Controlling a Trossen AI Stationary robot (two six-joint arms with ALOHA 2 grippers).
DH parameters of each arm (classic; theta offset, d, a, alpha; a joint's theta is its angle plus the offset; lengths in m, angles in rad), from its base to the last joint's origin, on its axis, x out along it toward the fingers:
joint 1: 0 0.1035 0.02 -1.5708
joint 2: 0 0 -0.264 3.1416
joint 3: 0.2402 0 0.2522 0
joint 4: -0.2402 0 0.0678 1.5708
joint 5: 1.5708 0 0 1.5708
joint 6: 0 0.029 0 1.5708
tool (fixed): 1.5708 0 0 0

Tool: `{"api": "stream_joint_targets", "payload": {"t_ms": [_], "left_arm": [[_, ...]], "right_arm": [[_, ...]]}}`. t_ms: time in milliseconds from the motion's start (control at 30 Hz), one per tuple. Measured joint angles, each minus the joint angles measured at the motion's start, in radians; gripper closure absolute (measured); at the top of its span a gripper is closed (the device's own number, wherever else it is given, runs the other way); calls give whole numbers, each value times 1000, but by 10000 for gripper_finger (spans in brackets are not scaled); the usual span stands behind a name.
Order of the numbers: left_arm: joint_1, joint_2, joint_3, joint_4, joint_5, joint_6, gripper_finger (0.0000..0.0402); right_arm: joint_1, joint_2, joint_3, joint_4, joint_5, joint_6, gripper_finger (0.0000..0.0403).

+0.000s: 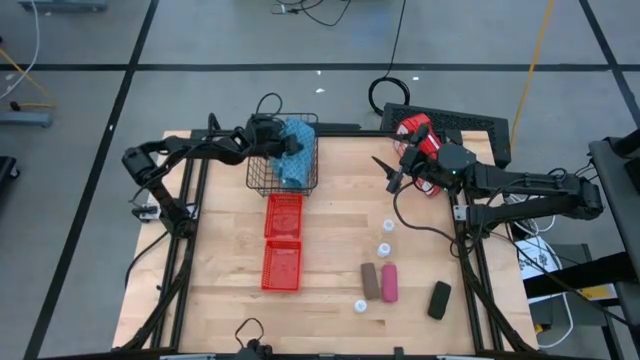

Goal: Pick & place medical supplies in basket/bin
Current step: Put the blue patient gown into the black wire basket

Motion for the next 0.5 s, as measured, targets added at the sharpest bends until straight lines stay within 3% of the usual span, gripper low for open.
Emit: {"api": "stream_joint_targets", "payload": {"t_ms": [100,233,500], "left_arm": [[3,1,0,-3,0,11,140],[9,1,0,1,-1,8,85],[52,1,0,3,2,78,50]], "right_arm": [[0,0,0,0,0,0,110],[0,0,0,0,0,0,110],[0,0,0,0,0,0,110]]}}
